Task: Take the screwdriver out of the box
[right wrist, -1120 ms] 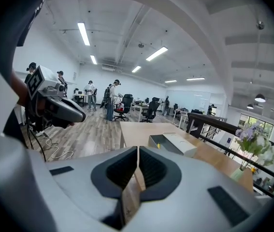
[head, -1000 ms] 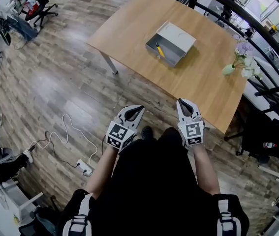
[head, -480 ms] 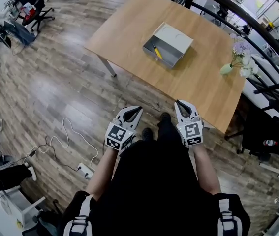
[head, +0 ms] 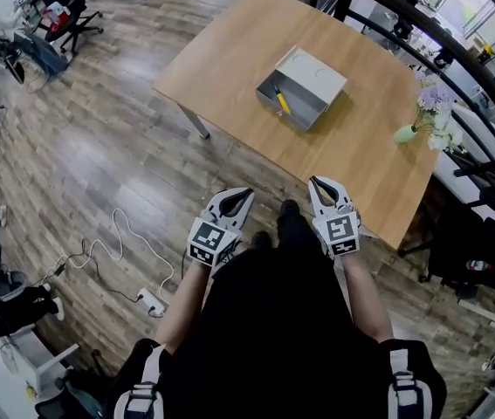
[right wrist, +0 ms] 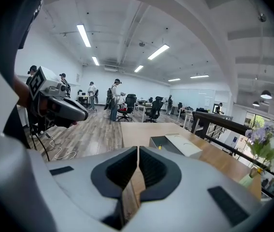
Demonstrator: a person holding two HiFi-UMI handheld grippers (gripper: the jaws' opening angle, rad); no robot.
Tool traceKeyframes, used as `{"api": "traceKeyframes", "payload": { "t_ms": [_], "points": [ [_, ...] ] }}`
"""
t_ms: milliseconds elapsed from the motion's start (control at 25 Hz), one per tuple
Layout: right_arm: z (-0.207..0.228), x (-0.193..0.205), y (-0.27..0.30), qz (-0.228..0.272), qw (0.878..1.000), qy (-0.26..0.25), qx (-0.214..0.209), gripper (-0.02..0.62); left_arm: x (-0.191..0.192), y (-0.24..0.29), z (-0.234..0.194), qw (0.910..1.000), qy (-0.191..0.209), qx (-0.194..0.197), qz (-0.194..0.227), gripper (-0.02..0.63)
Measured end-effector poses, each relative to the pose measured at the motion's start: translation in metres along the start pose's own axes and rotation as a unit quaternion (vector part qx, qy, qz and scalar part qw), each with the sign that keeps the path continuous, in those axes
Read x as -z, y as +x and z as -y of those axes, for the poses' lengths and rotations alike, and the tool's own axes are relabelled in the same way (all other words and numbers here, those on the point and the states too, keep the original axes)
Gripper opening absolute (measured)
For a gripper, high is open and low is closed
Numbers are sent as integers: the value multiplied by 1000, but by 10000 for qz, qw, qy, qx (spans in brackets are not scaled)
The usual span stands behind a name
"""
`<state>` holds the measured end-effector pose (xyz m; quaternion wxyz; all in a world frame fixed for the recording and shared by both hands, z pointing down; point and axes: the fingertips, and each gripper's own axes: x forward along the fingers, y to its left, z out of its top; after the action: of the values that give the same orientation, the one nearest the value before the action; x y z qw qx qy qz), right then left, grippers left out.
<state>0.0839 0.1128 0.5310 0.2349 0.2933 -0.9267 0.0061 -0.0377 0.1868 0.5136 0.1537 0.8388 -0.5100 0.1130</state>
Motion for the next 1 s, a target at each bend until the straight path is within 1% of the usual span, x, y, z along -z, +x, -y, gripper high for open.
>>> {"api": "traceKeyframes", "payload": {
  "t_ms": [360, 760, 1000],
  "points": [
    [30, -10, 33, 40, 9996, -57, -268, 28, -14, 28, -22, 9996, -76, -262, -9, 23],
    [80, -33, 71, 123, 9983, -106, -552, 28, -55, 69, -45, 9985, -54, -547, 52, 21],
    [98, -39, 88, 160, 9972, -101, -720, 28, -62, 84, -53, 9975, -102, -701, -14, 23]
  ]
}}
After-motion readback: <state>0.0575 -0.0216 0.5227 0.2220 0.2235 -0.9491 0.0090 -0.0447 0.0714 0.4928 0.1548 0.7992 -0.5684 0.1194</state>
